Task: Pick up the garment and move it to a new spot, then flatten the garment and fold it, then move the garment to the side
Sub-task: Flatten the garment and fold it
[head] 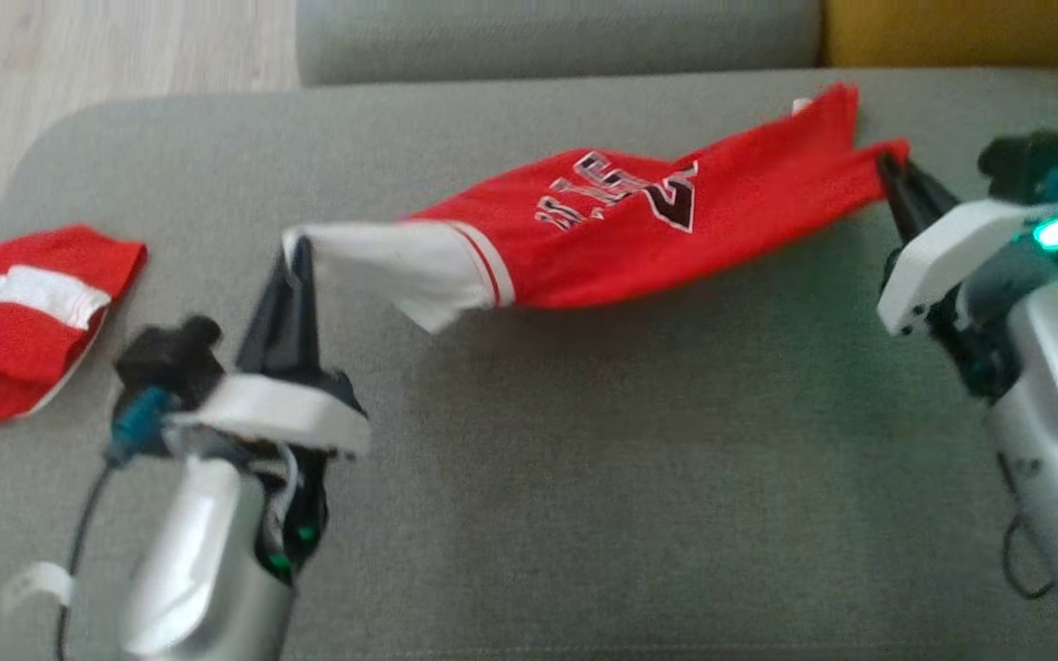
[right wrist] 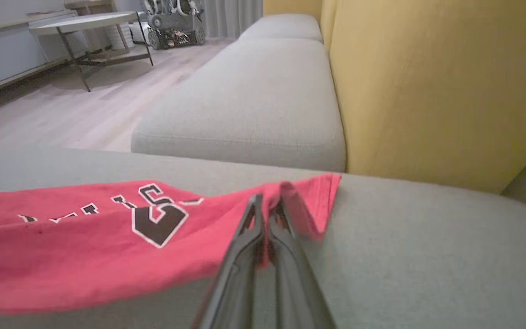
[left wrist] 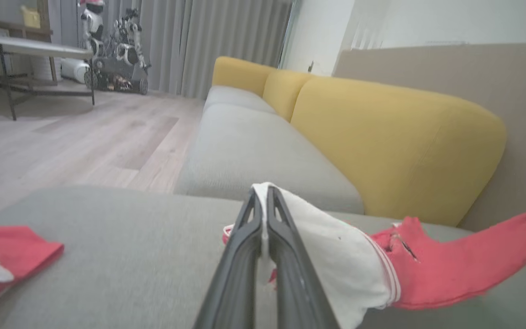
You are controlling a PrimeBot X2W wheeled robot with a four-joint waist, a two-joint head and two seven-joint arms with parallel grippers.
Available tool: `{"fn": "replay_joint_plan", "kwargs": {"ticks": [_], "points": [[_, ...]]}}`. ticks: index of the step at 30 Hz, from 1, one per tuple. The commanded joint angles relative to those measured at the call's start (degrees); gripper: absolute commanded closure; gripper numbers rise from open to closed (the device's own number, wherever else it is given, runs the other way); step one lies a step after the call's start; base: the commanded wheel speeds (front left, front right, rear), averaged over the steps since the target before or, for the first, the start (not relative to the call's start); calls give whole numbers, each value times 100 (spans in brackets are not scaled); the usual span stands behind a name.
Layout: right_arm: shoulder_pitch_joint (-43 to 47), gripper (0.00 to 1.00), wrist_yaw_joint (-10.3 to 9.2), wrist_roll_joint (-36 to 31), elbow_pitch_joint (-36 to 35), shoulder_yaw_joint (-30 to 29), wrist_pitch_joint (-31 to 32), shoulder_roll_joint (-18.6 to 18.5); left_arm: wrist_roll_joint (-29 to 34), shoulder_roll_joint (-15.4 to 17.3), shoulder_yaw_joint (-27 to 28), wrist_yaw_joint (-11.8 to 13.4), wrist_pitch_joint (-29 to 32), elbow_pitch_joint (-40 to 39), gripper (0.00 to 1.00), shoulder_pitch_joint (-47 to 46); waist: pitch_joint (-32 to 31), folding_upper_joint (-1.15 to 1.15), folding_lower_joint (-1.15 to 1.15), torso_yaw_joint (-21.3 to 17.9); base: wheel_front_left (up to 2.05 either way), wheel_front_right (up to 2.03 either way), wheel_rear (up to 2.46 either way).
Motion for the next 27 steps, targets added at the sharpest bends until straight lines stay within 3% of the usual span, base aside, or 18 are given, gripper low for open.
{"fn": "replay_joint_plan", "kwargs": {"ticks": [1,6,10,15,21,27], "points": [[-207,100,-4,257,-472,280,145,-248,-51,150,291,-37,-47,-314,100,-457,-257,0,0,-97,0,0,0],[-307,100,-4,1112,-1537,728,811,-937,-307,191,459,-86,166,-699,100,-773,-671,0,0,-160,0,0,0],[-539,100,-4,1310,-2167,730,1102,-1296,-507,183,586,-72,351,-1133,100,-1085,-918,0,0,-185,0,0,0],[-718,100,-4,1482,-2940,475,1524,-1398,-615,244,671,2,683,-1881,100,-1471,-1127,0,0,-197,0,0,0],[-703,100,-4,1515,-3791,-32,2158,-1508,-493,489,755,261,1357,-2827,100,-1966,-1102,0,0,-218,0,0,0],[-811,100,-4,1325,-4054,-361,2658,-1262,-382,842,680,223,2063,-2682,100,-2529,-724,0,0,-293,0,0,0]]}}
